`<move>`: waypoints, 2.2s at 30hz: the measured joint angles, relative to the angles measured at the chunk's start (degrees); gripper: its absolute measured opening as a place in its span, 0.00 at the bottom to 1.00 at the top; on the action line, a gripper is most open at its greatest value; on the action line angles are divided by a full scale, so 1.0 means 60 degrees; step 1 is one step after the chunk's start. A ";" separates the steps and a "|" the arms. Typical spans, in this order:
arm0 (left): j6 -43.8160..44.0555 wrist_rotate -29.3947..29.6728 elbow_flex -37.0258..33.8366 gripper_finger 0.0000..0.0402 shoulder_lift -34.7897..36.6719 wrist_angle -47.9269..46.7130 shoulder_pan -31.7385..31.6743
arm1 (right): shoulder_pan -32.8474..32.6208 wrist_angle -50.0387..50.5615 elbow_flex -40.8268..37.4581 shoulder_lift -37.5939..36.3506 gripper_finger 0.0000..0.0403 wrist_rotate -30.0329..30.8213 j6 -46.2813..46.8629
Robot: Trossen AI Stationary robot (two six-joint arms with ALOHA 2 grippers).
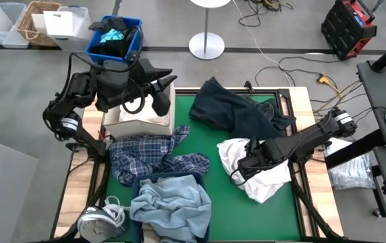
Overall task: Sort clothes
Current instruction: Put the blue pants into the blue laundry organizer
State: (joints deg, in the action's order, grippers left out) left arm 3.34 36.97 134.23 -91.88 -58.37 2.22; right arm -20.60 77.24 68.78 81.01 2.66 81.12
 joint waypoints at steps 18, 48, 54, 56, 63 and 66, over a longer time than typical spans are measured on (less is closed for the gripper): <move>-0.0234 0.0025 -0.0016 0.19 -0.0046 -0.0825 -0.0335 | 0.1597 0.1086 0.1228 -0.0904 0.66 0.1216 -0.1281; 0.0279 -0.0016 -0.0018 0.19 -0.0158 -0.2102 -0.0401 | 0.6946 -0.1275 0.1160 -0.0313 0.69 0.2067 -0.7885; 0.0385 -0.0067 -0.0018 0.19 -0.0266 -0.2125 -0.0401 | 0.7540 -0.1510 0.1153 0.0131 0.71 0.1821 -0.8732; 0.0385 -0.0087 -0.0018 0.19 -0.0291 -0.2149 -0.0401 | 0.7586 -0.1592 0.1153 0.0288 0.71 0.1770 -0.8938; 0.0389 -0.0117 -0.0022 0.19 -0.0331 -0.2200 -0.0401 | 0.7750 -0.1648 0.1149 0.0652 0.69 0.1731 -0.9396; 0.0387 -0.0117 -0.0022 0.19 -0.0331 -0.2236 -0.0401 | 0.7844 -0.1648 0.1149 0.0703 0.71 0.1734 -0.9398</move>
State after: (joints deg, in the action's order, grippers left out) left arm 5.66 36.27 134.10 -93.86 -71.78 -0.19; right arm 26.47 67.35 75.68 85.23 13.06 24.73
